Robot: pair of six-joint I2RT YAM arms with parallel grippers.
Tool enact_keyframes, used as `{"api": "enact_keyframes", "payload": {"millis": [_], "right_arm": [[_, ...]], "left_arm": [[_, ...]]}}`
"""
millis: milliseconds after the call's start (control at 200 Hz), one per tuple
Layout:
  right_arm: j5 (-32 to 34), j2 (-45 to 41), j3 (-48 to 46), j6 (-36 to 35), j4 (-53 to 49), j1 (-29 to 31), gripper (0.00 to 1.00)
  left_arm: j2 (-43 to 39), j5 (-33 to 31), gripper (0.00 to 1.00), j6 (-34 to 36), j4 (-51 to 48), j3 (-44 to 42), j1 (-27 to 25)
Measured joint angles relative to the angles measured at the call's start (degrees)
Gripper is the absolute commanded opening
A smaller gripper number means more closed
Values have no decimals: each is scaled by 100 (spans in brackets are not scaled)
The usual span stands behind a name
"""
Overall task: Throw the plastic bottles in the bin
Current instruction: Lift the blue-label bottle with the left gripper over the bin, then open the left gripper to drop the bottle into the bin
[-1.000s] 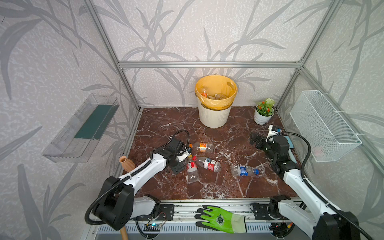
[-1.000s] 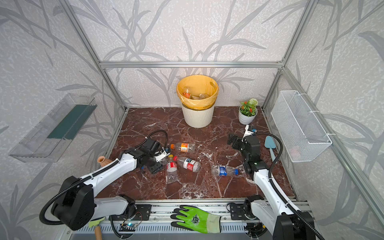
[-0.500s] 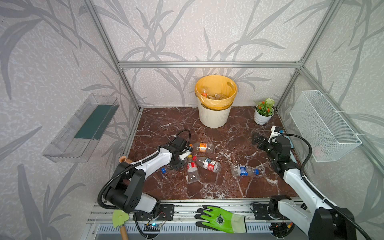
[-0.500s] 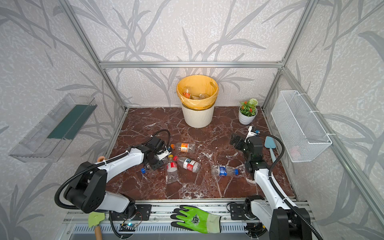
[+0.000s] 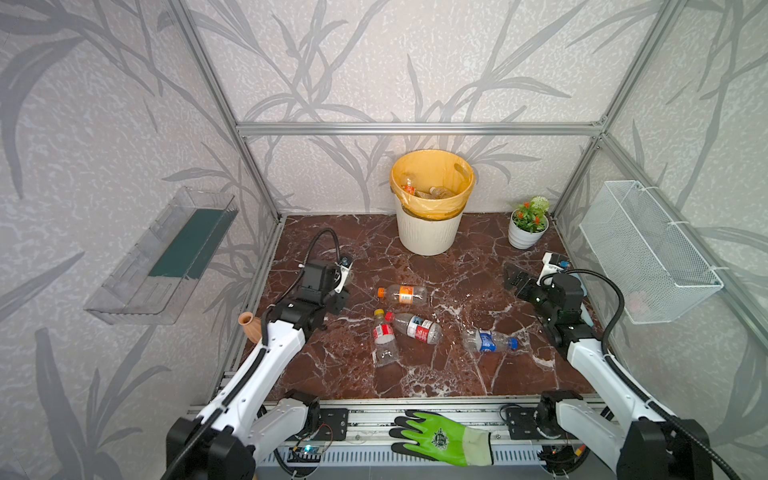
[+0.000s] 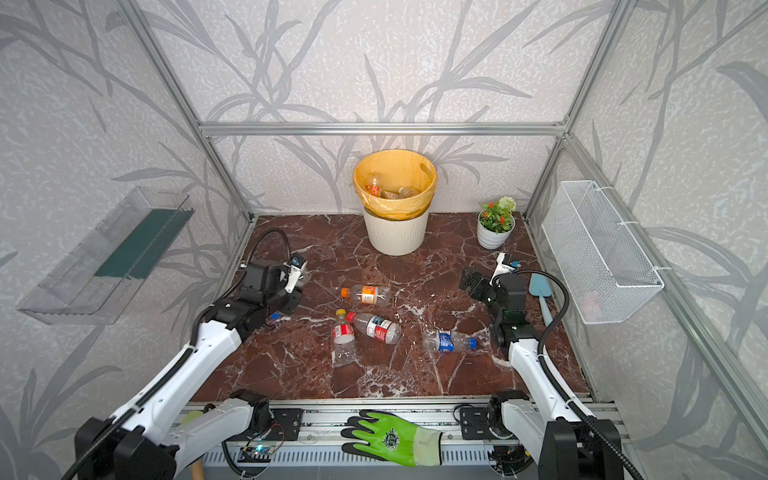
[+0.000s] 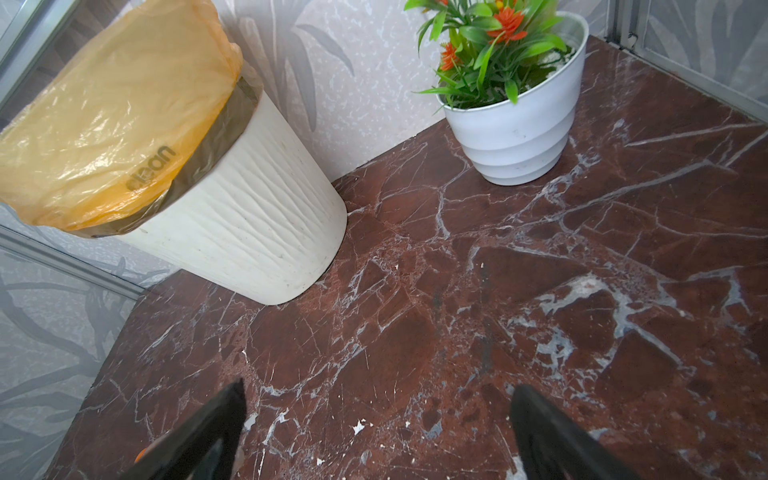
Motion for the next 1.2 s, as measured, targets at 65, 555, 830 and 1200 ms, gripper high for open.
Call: {"api": "enact_keyframes", "payload": {"millis": [65, 555, 830, 1200], "right_arm": [[-7, -37, -4, 39, 0, 0, 99], [72, -837, -142, 122, -289, 0, 99], [125, -1523, -337, 382, -863, 0, 99], [330, -1998, -109, 492, -2243, 0, 98]], "left_arm": [[-299, -136, 34, -328, 391, 153, 61], [1012, 439, 30, -2715, 4118, 2144, 94], [4511, 1703, 58, -3432, 4354, 5427, -713], [8452, 2052, 99, -4210, 479, 11641, -1084]]}}
